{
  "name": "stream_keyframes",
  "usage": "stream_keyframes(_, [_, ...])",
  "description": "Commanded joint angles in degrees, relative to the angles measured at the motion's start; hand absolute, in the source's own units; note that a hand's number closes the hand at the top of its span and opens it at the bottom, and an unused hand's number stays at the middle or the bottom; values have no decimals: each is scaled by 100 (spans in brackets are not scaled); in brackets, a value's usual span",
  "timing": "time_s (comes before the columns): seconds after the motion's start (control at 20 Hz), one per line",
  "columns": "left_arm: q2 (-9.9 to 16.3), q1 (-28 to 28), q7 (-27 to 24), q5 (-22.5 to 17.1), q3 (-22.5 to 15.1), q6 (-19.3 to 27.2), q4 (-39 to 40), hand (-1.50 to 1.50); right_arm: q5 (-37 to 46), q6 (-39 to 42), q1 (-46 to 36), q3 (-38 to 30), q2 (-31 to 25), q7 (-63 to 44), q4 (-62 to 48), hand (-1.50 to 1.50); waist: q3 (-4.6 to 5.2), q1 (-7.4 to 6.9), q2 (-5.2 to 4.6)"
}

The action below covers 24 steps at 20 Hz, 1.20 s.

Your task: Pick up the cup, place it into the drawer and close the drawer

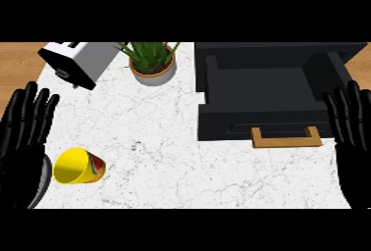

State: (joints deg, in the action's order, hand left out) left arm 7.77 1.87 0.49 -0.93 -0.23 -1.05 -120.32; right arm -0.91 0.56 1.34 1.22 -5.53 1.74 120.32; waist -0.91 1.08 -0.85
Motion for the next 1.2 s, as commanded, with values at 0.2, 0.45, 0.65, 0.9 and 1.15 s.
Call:
stream_keyframes(0.2, [742, 901, -493, -1721, 1064, -1418, -532, -150, 228, -144, -316, -22, 68, 6, -130, -150, 98, -208, 96])
stream_keyframes(0.45, [585, 714, 230, -2919, 1509, -1363, 676, -150, -212, 406, -411, 164, -301, -1003, -158, -150, 103, -159, 74])
stream_keyframes(0.65, [421, 473, 158, -2841, 1529, -1319, 1108, -150, -337, 534, -709, -36, -267, -684, -810, -150, 93, -120, 79])
stream_keyframes(0.9, [767, 474, 130, -2761, 1954, -1678, 1746, -150, -75, 534, -950, 10, -166, -382, -1335, -150, 92, -130, 79])
stream_keyframes(1.15, [575, 440, -1021, -1992, 1871, -2176, 3115, -150, -584, 829, -1158, -580, -534, -603, -1154, -150, 95, -100, 78])
